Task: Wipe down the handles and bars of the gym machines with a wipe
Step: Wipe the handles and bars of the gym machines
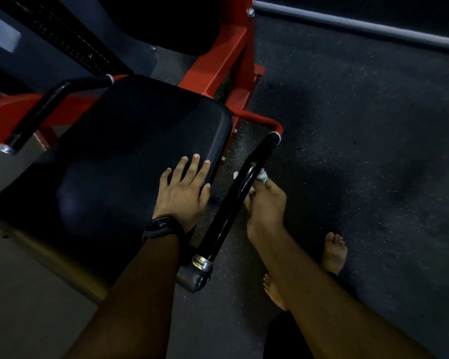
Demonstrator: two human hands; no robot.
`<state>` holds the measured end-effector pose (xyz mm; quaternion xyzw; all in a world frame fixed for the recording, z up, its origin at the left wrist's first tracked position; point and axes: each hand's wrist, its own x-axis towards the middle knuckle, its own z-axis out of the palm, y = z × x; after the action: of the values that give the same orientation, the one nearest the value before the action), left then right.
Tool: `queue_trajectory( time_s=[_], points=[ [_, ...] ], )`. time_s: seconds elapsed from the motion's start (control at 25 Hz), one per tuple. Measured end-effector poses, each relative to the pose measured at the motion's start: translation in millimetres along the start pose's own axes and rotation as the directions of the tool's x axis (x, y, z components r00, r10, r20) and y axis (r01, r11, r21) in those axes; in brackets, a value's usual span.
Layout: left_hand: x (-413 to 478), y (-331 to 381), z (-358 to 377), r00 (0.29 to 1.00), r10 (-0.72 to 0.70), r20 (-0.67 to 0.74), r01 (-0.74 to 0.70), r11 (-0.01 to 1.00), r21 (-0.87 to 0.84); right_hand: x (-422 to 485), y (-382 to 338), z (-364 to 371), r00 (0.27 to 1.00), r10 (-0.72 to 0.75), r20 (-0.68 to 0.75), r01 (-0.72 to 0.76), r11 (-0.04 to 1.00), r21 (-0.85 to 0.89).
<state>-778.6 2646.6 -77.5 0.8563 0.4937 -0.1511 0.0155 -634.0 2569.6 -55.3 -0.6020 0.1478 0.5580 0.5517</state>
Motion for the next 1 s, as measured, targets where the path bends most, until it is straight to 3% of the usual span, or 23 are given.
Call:
queue_trajectory(
  time_s=[0.16, 0.28, 0.4, 0.48, 0.56, 0.6, 0.64, 0.68, 0.76, 0.8, 0.88, 0.96, 1.0],
  points=[
    [1, -1, 1, 1.0, 0.002, -0.002, -0.002, 1.0, 0.018, -14, 9, -4, 0.99, 0.103, 0.099, -0.099, 0.994, -0.044],
    [2, 0, 1, 1.0, 0.009, -0.008, -0.009, 1.0, 0.026, -2, -8, 0, 0.995, 0.088, 0.043, -0.09, 0.995, 0.053],
    [1, 0, 2, 1.0, 0.004, -0.01, -0.004, 1.0, 0.015, -13, 7, 1, 0.998, 0.061, 0.009, -0.06, 0.995, -0.082],
    [0, -1, 3, 1.0, 0.006, -0.015, -0.006, 1.0, 0.024, -15, 7, -2, 0.997, 0.074, 0.035, -0.071, 0.995, -0.069],
    [1, 0, 5, 1.0, 0.005, -0.012, -0.004, 1.0, 0.027, -1, -5, 2, 0.998, -0.042, -0.043, 0.04, 0.998, -0.039],
    [1, 0, 4, 1.0, 0.002, -0.014, -0.002, 1.0, 0.024, 4, -5, 4, 0.983, -0.166, -0.078, 0.15, 0.973, -0.177],
    [1, 0, 4, 1.0, 0.0, -0.018, 0.0, 1.0, 0.021, 1, -3, 6, 0.942, -0.329, -0.058, 0.276, 0.863, -0.423],
    [1, 0, 4, 1.0, 0.0, -0.017, 0.001, 1.0, 0.021, -6, 7, 3, 0.869, -0.492, 0.049, 0.4, 0.643, -0.653],
    [0, -1, 4, 1.0, 0.002, -0.009, -0.002, 1.0, 0.023, -11, 36, -14, 0.683, -0.619, 0.388, 0.601, 0.175, -0.78],
    [0, -1, 4, 1.0, 0.002, -0.009, -0.002, 1.0, 0.021, -8, 41, -23, 0.604, -0.609, 0.513, 0.66, 0.021, -0.751],
    [1, -1, 4, 1.0, 0.002, -0.002, -0.002, 1.0, 0.016, -1, 30, -30, 0.451, -0.558, 0.697, 0.767, -0.157, -0.623],
    [0, -2, 4, 1.0, -0.001, 0.008, 0.001, 1.0, 0.01, 9, 11, -35, 0.255, -0.368, 0.894, 0.834, -0.384, -0.396],
    [-1, -2, 3, 1.0, -0.002, 0.016, 0.002, 1.0, 0.006, 16, -2, -37, 0.19, -0.237, 0.953, 0.832, -0.475, -0.285]
  ],
)
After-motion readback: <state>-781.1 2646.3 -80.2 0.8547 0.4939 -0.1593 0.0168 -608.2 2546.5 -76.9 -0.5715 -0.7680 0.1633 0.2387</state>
